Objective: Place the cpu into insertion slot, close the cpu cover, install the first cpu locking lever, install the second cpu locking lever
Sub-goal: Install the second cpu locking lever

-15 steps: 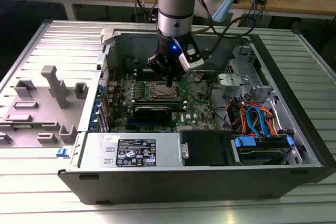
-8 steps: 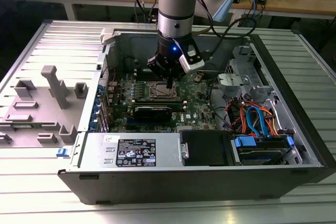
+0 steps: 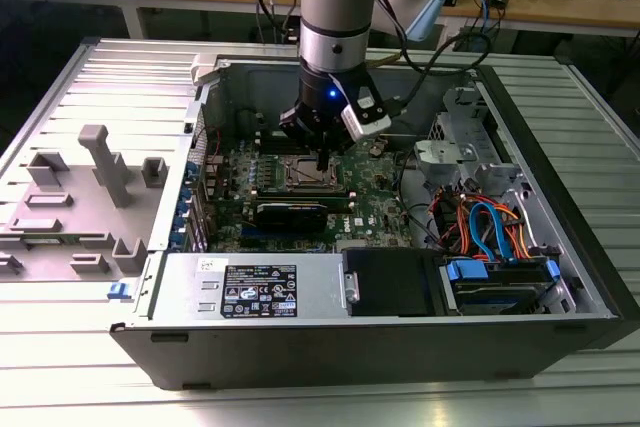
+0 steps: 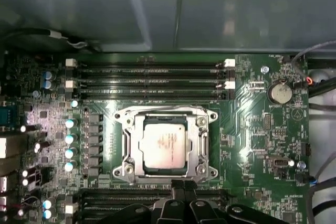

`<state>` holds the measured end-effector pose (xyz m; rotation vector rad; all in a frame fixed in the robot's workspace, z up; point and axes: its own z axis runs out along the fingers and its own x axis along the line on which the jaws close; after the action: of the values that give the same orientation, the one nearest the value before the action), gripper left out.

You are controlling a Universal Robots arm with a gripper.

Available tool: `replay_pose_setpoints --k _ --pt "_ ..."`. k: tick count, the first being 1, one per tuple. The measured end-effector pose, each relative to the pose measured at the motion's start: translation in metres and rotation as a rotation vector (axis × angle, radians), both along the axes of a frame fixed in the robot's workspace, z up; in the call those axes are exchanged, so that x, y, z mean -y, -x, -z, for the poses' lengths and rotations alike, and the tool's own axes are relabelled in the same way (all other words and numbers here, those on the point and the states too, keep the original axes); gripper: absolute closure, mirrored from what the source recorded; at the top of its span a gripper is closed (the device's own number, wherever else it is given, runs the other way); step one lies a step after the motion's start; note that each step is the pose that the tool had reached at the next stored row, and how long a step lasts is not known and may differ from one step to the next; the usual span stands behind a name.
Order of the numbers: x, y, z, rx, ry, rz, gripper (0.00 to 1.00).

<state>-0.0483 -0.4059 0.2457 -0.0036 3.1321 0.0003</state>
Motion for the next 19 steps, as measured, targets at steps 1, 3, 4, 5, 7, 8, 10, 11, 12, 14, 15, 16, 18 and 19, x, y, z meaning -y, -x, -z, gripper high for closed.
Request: replay_pose_setpoints --k 1,3,4,5,7,8,10,11,12,14,15,16,18,19 --pt "0.0029 0.001 0.0 0.0001 -0.0001 0.0 0.89" --pt "0.0076 0.002 0.0 0.0 -0.0001 0.0 0.89" --pt "0.0107 0.003 0.0 0.0 0.0 0.0 0.89" --pt "0.0128 0.005 0.0 0.0 -0.0001 0.0 0.89" --pt "0.0144 0.01 0.0 0.0001 0.0 -0.001 0.89" --pt "0.015 0.011 0.0001 0.0 -0.0001 -0.001 0.89" --pt "0.0162 0.014 0.0 0.0 0.0 -0.002 0.89" --pt "0.0164 0.015 0.0 0.0 0.0 -0.003 0.89" --pt "0.0164 0.016 0.0001 0.0 -0.0001 -0.004 0.89" --pt "0.0165 0.022 0.0 0.0 0.0 -0.013 0.89" --pt "0.0165 0.023 0.0 0.0 0.0 -0.016 0.89" --pt "0.0165 0.024 0.0 0.0 0.0 -0.019 0.89" --pt "0.0166 0.026 0.0001 0.0 -0.0001 -0.024 0.89" --pt "0.0167 0.027 0.0001 0.0 -0.0002 -0.024 0.89"
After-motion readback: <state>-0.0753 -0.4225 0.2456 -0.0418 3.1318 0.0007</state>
